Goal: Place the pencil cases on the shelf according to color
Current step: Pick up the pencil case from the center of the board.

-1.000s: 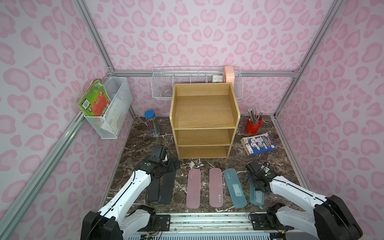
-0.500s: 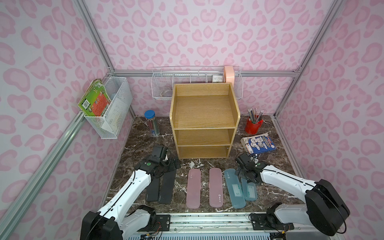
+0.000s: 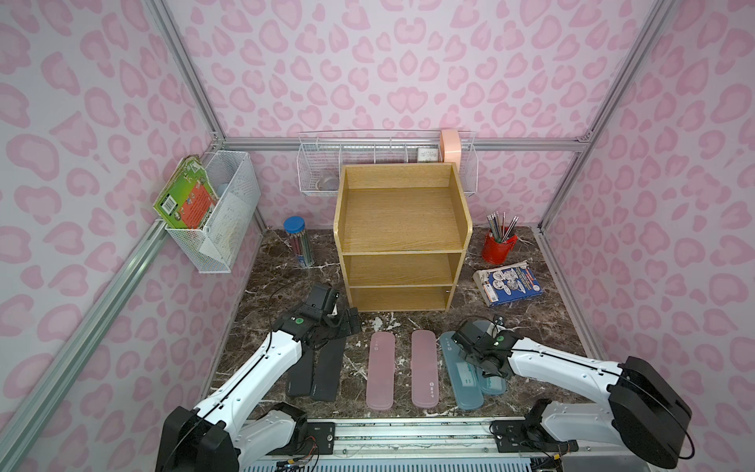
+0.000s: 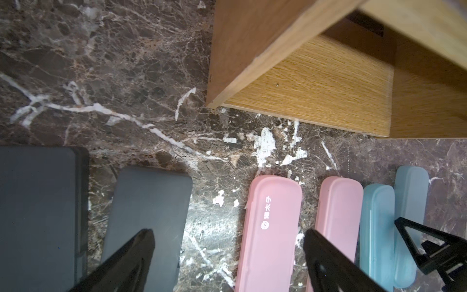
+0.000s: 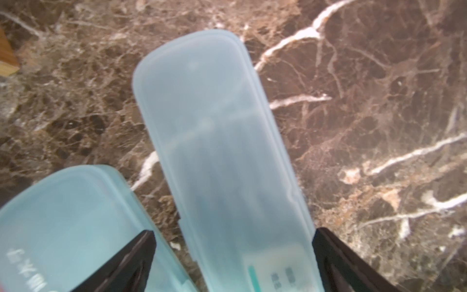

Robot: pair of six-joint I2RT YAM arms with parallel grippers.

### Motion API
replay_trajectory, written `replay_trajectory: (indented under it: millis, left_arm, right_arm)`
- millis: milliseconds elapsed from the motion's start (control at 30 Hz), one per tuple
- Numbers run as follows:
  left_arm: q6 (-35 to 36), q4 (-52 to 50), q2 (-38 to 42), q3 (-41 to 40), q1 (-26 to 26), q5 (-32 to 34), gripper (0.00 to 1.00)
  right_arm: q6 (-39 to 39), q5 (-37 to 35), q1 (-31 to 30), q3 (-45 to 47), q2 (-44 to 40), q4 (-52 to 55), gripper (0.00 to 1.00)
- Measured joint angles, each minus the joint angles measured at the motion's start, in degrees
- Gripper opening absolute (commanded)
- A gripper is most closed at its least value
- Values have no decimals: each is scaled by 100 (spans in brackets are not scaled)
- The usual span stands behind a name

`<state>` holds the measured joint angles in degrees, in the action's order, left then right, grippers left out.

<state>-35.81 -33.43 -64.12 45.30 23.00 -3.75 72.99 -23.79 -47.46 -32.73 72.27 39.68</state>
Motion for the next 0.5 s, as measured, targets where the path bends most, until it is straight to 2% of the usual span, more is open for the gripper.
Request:
replay_trajectory:
  millis: [67,267,500]
  left_arm:
    - [0,-11,-74,44,90,31,97]
    - [-11,-13,-105,59,164,223,97]
    - [-24,-17,-140,55,175,280,97]
  right_arm:
    - [13,111,20,170,-149,289,99]
    - [35,190,70,387,-402,229,99]
    - [-103,282,175,767,-656,-348,94]
